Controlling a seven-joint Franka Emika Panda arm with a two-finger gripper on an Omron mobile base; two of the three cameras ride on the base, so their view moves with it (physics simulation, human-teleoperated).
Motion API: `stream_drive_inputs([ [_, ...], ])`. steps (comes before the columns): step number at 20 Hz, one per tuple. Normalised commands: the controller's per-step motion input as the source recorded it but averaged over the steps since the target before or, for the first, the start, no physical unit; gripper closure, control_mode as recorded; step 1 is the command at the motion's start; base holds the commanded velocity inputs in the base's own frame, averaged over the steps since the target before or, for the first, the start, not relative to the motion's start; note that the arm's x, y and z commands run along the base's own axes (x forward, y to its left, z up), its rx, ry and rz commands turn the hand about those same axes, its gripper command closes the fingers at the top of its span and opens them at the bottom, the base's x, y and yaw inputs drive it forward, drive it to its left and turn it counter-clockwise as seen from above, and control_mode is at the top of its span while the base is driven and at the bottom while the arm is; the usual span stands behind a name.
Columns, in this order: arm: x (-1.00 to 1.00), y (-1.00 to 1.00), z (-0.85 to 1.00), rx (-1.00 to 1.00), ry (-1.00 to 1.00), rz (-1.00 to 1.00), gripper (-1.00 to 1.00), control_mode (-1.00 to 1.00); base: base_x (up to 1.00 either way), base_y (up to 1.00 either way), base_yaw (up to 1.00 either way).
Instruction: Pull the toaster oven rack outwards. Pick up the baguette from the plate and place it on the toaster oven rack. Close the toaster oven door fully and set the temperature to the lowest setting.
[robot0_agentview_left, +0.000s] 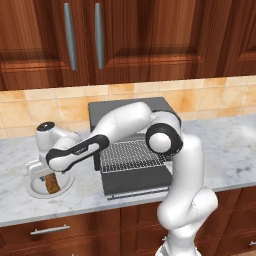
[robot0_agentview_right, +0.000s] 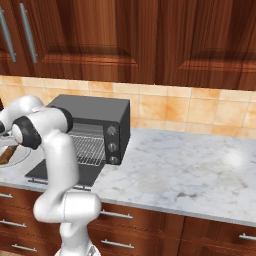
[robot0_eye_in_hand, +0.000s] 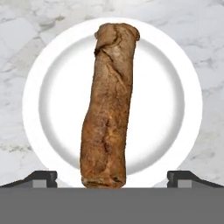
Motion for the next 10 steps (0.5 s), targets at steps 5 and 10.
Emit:
stream_drive_inputs([
  [5,0.18,0.0,-0.29,0.0,-0.01,0.0,-1.0,-1.0,0.0,0.0,0.0],
  [10,0.22,0.0,-0.34,0.0,-0.01,0.0,-1.0,-1.0,0.0,0.0,0.0],
])
